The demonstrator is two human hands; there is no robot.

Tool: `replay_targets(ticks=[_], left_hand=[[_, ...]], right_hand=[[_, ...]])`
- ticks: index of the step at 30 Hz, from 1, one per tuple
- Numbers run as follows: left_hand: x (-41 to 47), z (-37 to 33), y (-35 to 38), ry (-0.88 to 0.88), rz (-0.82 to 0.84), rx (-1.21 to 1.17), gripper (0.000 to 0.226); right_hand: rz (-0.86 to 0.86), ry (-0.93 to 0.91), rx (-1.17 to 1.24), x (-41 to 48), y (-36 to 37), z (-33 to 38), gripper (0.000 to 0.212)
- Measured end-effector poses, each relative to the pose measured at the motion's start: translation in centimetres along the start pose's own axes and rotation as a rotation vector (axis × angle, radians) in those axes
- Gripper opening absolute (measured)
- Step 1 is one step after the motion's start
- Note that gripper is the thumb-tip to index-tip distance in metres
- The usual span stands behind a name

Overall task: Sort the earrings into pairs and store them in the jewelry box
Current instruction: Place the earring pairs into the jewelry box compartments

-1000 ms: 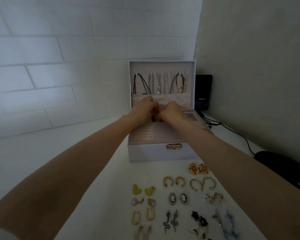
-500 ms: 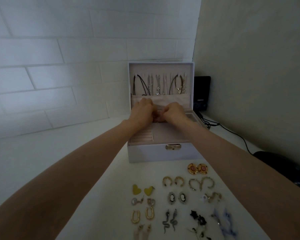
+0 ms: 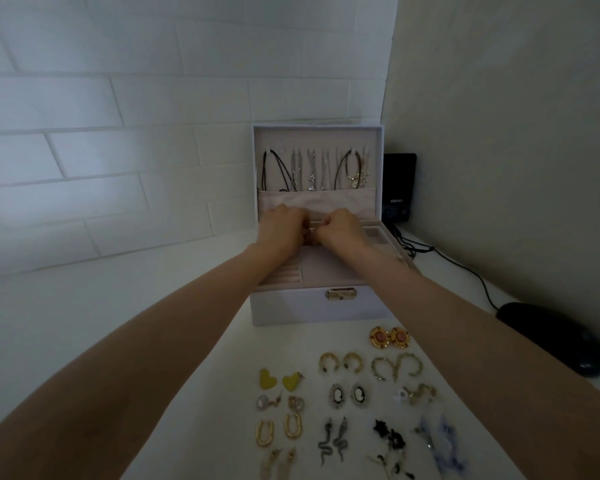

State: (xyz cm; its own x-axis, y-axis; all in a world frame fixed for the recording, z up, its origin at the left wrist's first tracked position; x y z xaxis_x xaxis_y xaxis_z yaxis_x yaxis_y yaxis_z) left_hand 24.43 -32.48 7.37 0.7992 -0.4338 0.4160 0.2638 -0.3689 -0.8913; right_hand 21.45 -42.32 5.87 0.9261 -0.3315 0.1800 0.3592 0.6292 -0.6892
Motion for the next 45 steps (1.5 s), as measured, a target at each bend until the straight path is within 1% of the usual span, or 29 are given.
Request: replay_targets(ticks=[4, 7, 11, 13, 14, 16, 18, 21, 24, 25, 26, 28, 29, 30, 33, 35, 38, 42, 45], left_hand=[[0.0, 0.3, -0.1, 0.012, 0.027, -0.003, 0.019], [-0.1, 0.4, -0.2, 0.019, 0.047, -0.015, 0.02], [-0.2, 0.7, -0.5, 0.024, 0.053, 0.007, 0.022], [-0.6, 0.6, -1.3, 0.028, 0.021, 0.009, 0.021], [-0.9, 0.3, -1.8, 0.036, -0.008, -0.006, 0.021], [-2.1, -0.9, -3.2, 0.08, -0.075, -0.074, 0.018], [-3.9, -2.8, -4.4, 0.152, -0.109, -0.166, 0.013], [-6.9, -5.9, -4.9, 0.213, -0.045, -0.271, 0.015], [-9.7, -8.9, -3.3, 0.316, 0.11, -0.179, 0.021], [-10.5, -9.8, -2.4, 0.354, 0.166, -0.12, 0.024], [-11.2, -10.4, -1.7, 0.383, 0.207, -0.056, 0.026], [-12.0, -11.4, -0.6, 0.426, 0.235, 0.051, 0.028], [-12.2, -11.8, -0.2, 0.438, 0.243, 0.078, 0.03], [-12.3, -12.0, 0.1, 0.444, 0.256, 0.092, 0.031], [-12.6, -12.4, 1.0, 0.441, 0.308, 0.125, 0.035], [-12.6, -12.4, 1.4, 0.416, 0.332, 0.11, 0.033], [-12.5, -12.3, 1.6, 0.39, 0.332, 0.096, 0.032], [-12.5, -12.0, 1.8, 0.378, 0.335, 0.076, 0.034], [-12.5, -11.9, 1.9, 0.368, 0.342, 0.007, 0.032]], right_hand=[[-0.005, -0.003, 0.0, 0.2, 0.1, 0.3, 0.014], [0.022, -0.028, 0.009, 0.2, -0.1, 0.2, 0.015], [-0.032, -0.07, 0.091, -0.4, -1.7, -0.5, 0.01], [-0.047, -0.104, 0.129, -1.4, -2.9, -0.6, 0.006], [-0.057, -0.123, 0.129, -2.1, -3.6, -0.7, 0.007], [-0.053, -0.147, 0.113, -3.6, -4.8, -0.8, 0.008], [-0.026, -0.15, 0.128, -5.4, -5.9, -1.2, 0.004], [0.022, -0.196, 0.086, -8.4, -7.5, -1.7, 0.005], [0.085, -0.18, -0.064, -11.0, -8.5, -3.1, 0.007], [0.061, -0.168, -0.097, -11.6, -9.0, -3.5, 0.006], [-0.011, -0.175, -0.132, -12.3, -9.7, -3.7, 0.005], [-0.181, -0.22, -0.205, -13.4, -11.2, -3.6, 0.008], [-0.198, -0.223, -0.222, -13.8, -11.5, -3.8, 0.009], [-0.155, -0.211, -0.23, -14.0, -11.3, -4.1, 0.009], [0.084, -0.122, -0.267, -14.3, -9.3, -5.9, 0.012], [0.156, -0.087, -0.318, -14.3, -7.9, -6.9, 0.02], [0.202, -0.109, -0.276, -14.3, -6.3, -7.8, 0.02], [0.179, -0.137, -0.199, -14.3, -6.3, -7.9, 0.017], [0.175, -0.15, -0.192, -14.5, -6.5, -7.8, 0.017]])
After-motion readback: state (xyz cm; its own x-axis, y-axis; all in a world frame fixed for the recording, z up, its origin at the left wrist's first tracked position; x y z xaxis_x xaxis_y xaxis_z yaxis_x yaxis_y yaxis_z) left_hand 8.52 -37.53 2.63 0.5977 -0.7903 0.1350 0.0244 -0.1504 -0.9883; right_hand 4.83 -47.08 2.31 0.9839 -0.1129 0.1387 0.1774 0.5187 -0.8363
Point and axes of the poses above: each hand's wrist, its own x-axis towards the middle knuckle, its own y-axis out of the palm, z = x × y, the point moved 7 cm from there along x, towards the middle knuckle, and after that the axes turned 2 degrees about -y, right-handed, at the moved point
